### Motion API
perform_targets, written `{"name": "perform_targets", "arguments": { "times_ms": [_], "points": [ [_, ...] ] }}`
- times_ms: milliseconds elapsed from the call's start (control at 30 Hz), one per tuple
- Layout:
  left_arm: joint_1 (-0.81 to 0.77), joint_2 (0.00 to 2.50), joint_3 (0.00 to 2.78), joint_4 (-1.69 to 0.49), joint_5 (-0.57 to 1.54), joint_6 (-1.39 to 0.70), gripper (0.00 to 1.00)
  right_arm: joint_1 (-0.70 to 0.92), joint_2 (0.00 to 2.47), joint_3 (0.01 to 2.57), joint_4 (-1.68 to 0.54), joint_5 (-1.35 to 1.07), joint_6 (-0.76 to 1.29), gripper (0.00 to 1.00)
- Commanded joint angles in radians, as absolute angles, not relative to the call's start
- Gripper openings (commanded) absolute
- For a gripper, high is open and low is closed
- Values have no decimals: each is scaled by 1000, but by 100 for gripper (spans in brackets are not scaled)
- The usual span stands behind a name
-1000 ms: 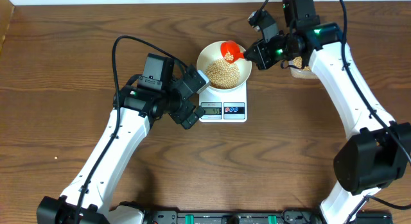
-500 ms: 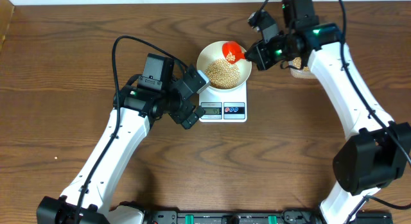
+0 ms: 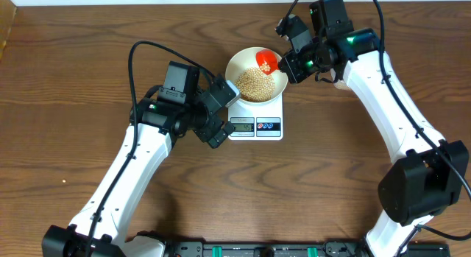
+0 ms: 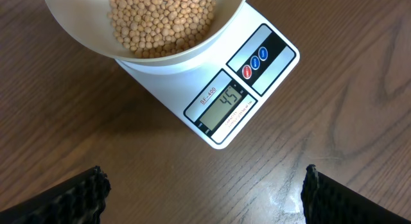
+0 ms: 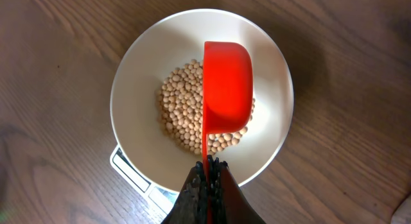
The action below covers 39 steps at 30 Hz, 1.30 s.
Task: Scoop item into bowl and weigh 50g on scale
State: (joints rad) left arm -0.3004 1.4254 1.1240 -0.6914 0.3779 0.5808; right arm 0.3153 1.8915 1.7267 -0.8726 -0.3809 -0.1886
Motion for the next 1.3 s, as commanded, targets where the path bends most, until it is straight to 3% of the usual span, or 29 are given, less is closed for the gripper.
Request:
{"name": "perform_targets", "arguments": {
  "times_ms": [0, 1267],
  "points": [
    [-300, 1418, 1128, -691, 373, 590, 98, 316, 1900, 1753, -875, -392, -188, 1],
    [-300, 1418, 1128, -691, 373, 590, 98, 284, 1900, 1753, -878, -477, -181, 1]
  ]
}}
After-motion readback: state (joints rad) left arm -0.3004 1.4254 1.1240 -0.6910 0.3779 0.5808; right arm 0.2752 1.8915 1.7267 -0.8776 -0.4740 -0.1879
